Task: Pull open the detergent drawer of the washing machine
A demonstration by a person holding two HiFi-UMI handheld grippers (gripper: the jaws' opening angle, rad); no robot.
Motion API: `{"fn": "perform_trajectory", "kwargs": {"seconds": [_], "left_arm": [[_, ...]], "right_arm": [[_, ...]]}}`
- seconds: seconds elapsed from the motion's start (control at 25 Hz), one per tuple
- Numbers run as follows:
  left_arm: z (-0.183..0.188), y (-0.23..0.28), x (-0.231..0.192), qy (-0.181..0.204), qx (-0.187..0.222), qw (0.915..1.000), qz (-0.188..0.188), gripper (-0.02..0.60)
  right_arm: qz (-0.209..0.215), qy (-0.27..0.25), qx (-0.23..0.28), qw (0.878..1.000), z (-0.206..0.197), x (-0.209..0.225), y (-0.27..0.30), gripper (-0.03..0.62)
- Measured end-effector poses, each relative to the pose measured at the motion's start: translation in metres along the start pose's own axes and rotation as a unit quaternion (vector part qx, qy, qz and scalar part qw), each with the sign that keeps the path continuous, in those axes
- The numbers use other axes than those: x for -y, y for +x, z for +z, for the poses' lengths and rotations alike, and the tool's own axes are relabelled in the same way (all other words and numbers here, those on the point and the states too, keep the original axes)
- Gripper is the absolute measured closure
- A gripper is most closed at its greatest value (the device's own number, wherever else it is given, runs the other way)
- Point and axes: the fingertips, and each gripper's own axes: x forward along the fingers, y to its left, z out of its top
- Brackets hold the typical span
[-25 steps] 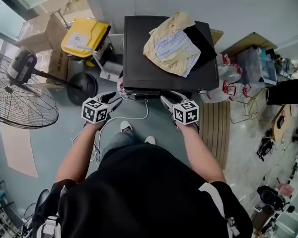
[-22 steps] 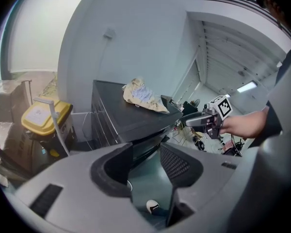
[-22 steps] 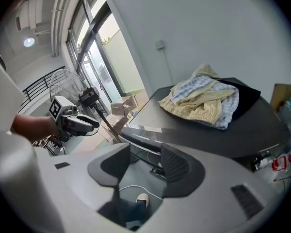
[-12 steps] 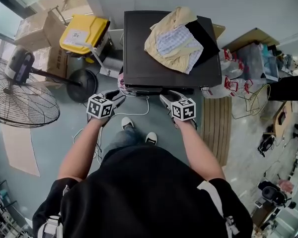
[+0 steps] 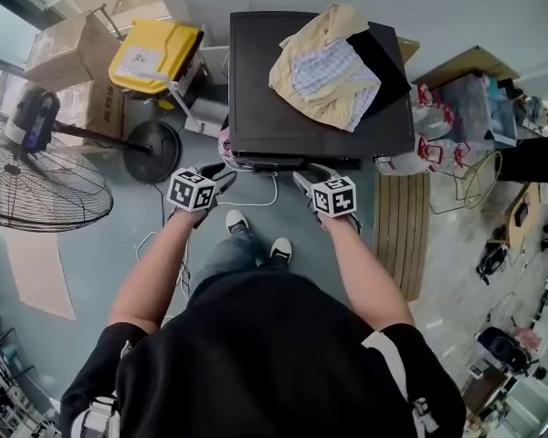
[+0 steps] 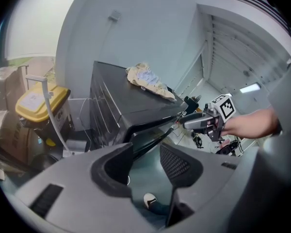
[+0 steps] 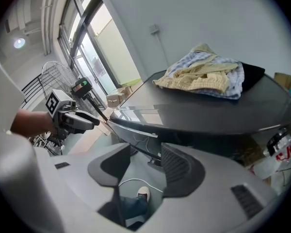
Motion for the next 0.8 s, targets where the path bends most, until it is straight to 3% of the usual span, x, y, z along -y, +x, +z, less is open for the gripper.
{"fn": "perform_trajectory", "kwargs": {"seconds": [0.8], "left_arm": [[0.007, 0.034, -0.011, 0.012, -0.009, 0.9999, -0.001, 0.428]], "right_arm": [[-0.008, 0.006, 0.001, 1.000, 0.003, 0.006, 0.026, 0.398]]}}
